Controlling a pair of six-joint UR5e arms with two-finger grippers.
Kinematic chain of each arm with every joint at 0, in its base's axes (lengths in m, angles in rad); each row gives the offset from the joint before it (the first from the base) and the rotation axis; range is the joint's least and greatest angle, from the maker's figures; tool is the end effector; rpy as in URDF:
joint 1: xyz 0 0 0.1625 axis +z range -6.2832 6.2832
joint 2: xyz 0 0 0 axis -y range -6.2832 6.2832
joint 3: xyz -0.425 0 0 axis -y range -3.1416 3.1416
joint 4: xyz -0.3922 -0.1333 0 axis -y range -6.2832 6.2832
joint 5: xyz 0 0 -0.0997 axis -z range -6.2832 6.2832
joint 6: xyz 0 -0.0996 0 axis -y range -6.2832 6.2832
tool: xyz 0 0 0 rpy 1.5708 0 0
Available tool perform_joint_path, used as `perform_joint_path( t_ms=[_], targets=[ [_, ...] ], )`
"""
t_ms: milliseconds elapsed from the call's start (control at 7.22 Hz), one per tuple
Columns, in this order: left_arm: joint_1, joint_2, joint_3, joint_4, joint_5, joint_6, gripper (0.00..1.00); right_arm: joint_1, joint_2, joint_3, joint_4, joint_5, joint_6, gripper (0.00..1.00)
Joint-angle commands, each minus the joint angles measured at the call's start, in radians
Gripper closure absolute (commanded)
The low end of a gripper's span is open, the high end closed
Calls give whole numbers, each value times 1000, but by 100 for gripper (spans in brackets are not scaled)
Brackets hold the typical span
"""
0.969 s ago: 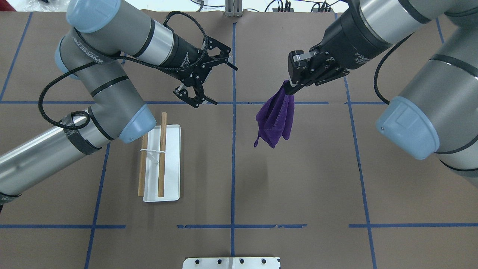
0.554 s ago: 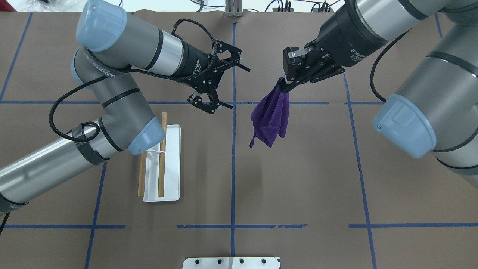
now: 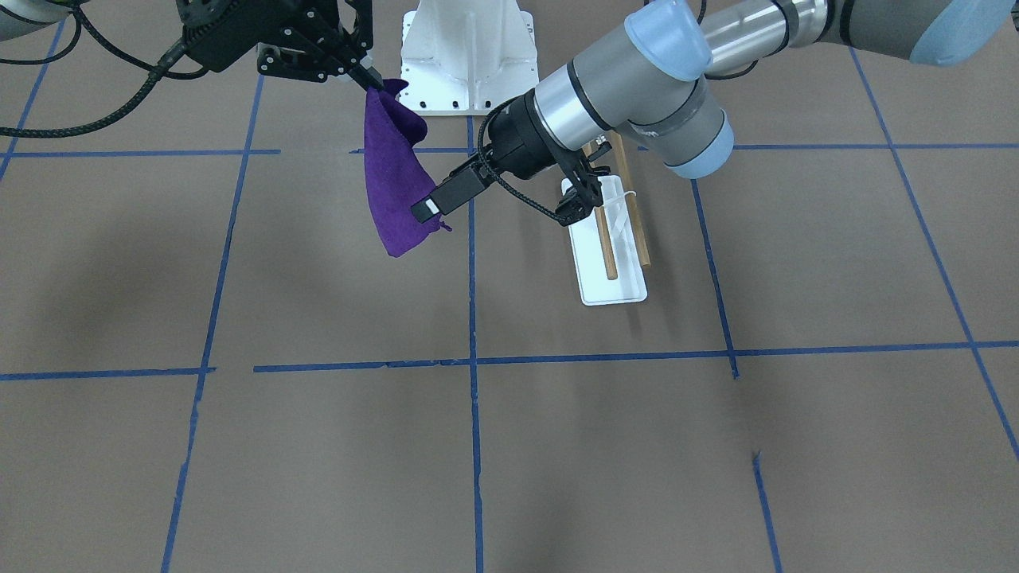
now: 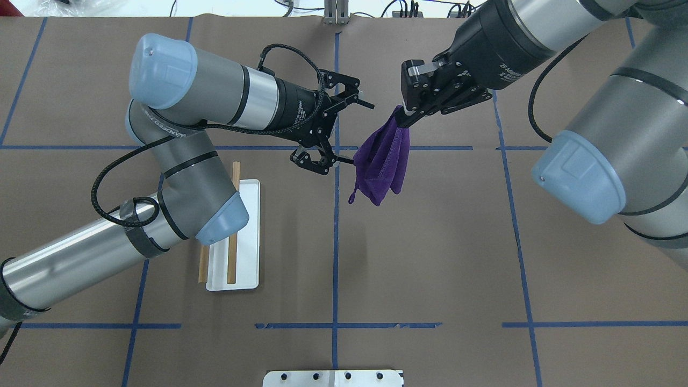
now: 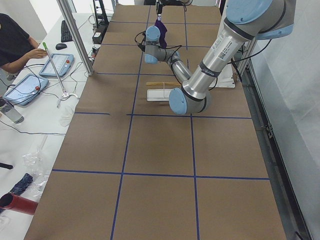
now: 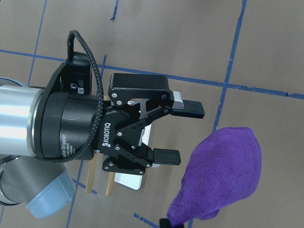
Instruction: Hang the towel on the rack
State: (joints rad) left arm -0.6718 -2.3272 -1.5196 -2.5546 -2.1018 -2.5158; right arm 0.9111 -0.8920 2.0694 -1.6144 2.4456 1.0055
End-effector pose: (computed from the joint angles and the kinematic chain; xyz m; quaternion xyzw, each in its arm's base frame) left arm 0.4680 -0.4780 0.1083 -0.2709 0.6910 -0.3280 0.5845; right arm -0.2721 -0.4436 0.0677 0.0631 -0.6003 -0.0926 0.7919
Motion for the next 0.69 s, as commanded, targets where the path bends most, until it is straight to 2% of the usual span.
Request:
perform_joint_path(
  t_ms=[0, 277, 415, 554],
  targets=[
    [18, 0, 1, -4, 14, -8, 7, 0, 14, 0, 1, -3, 16, 100],
    [27, 0, 13, -6, 14, -6, 15, 0, 16, 0, 1, -10, 22, 100],
    [31, 2, 13, -6, 14, -6, 27, 2, 16, 0, 1, -10, 22, 100],
    [31, 2, 13, -6, 14, -6, 71, 2, 16, 0, 1, -10, 22, 100]
  ],
)
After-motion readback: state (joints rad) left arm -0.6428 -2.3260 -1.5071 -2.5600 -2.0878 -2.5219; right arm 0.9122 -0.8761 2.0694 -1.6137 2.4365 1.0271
